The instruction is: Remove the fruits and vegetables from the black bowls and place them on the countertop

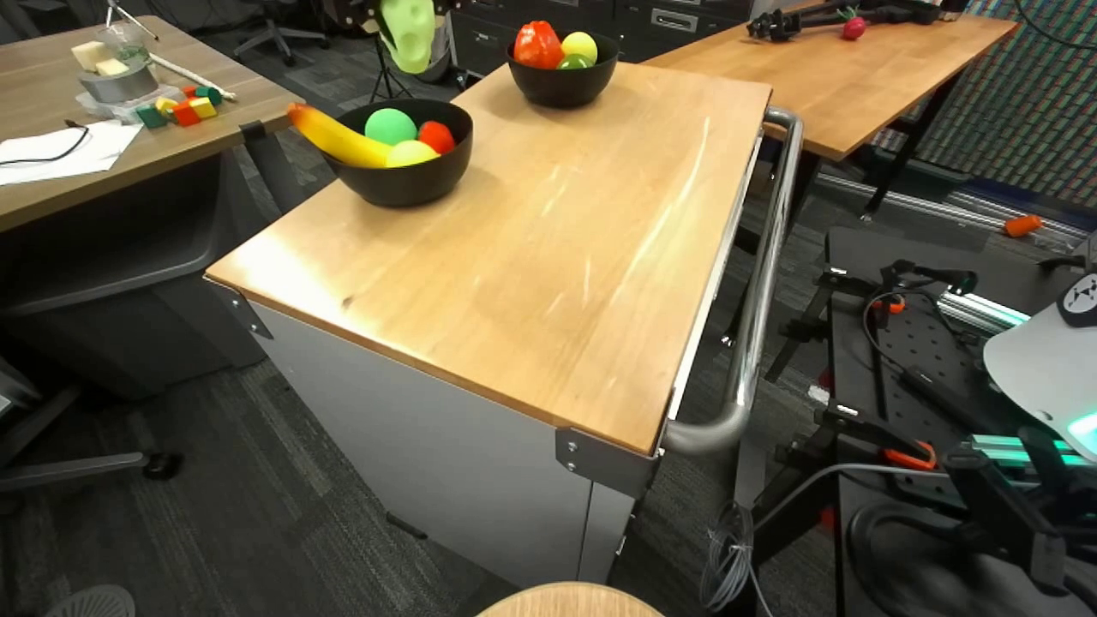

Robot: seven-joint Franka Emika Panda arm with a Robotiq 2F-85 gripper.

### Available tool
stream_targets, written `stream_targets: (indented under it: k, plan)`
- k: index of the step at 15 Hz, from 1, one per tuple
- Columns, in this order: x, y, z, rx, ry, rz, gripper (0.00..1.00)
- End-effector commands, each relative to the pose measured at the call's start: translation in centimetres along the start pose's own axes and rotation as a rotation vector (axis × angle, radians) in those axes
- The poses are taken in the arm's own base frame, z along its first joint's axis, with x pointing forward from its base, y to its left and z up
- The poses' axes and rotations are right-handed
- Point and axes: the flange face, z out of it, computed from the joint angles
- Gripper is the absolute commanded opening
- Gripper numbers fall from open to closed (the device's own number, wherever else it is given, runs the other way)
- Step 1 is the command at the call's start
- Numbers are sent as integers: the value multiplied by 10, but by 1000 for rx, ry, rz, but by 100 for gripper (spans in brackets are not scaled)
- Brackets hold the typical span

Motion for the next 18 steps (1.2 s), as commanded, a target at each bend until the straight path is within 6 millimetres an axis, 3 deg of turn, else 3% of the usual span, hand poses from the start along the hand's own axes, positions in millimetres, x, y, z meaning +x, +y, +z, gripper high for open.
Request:
stream_targets:
  k: [1,6,12,16,17,18]
  plan:
    - [-59,12,-15,-29,-134,95,5]
    - [-123,12,6,-56,-245,152,5]
    - [-160,20,63,-103,-321,104,2]
    - [-180,19,91,-124,-360,50,1]
    - [-183,18,96,-127,-369,41,20]
    - [-187,17,99,-129,-377,27,28]
